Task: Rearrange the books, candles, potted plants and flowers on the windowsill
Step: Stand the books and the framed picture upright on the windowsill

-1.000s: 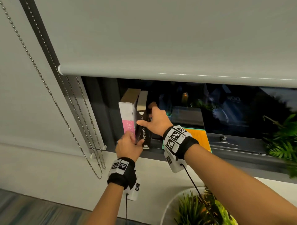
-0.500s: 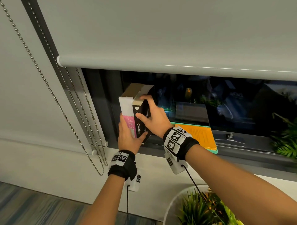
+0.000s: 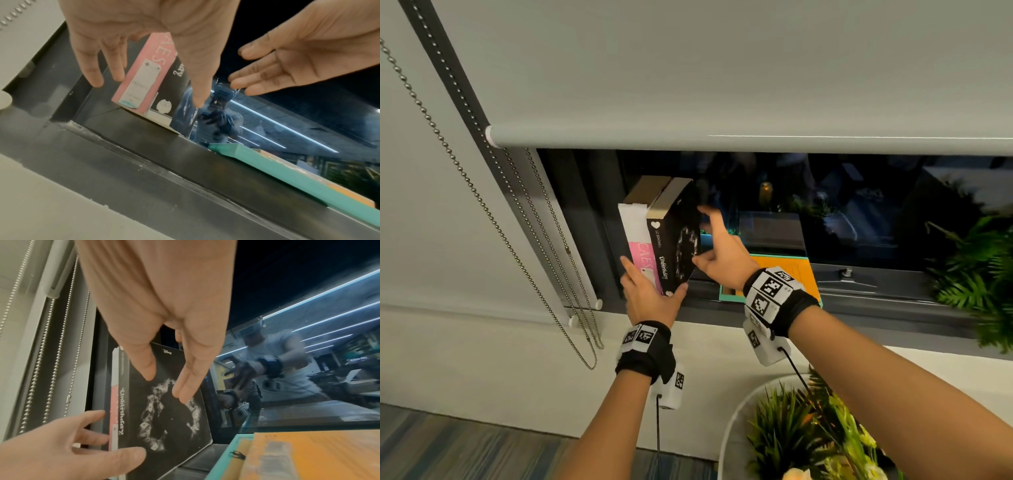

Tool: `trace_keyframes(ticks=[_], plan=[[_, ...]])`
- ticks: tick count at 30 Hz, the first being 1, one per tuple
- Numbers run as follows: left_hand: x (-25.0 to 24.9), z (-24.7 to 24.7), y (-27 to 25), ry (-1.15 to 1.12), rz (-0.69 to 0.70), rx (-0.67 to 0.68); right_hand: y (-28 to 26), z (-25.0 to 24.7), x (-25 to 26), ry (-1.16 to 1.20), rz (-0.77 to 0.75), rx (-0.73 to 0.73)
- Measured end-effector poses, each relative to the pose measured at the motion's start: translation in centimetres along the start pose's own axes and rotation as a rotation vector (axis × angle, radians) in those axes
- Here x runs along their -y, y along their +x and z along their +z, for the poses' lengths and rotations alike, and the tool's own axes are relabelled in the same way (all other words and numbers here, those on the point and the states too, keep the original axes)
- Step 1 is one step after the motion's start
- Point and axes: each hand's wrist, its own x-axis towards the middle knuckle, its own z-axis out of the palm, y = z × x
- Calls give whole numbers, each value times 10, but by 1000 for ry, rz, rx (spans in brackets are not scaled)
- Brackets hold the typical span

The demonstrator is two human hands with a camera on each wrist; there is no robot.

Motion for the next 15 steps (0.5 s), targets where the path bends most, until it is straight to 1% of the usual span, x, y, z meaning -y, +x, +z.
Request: trace_keyframes(ticks=[4, 7, 9, 12, 15], plan=[[-1, -2, -18, 75, -55, 36, -23, -18, -10, -31, 55, -12], [-3, -4, -40, 179, -107, 130, -45, -30, -22, -85, 128, -34], [-5, -5, -54, 213, -107, 182, -63, -39, -31, -136, 150, -49], [-14, -5, -69, 192, -14, 283, -90, -60, -43, -154, 171, -89], [-27, 0, -86, 70, 127, 404, -122, -87, -60, -196, 197, -154]])
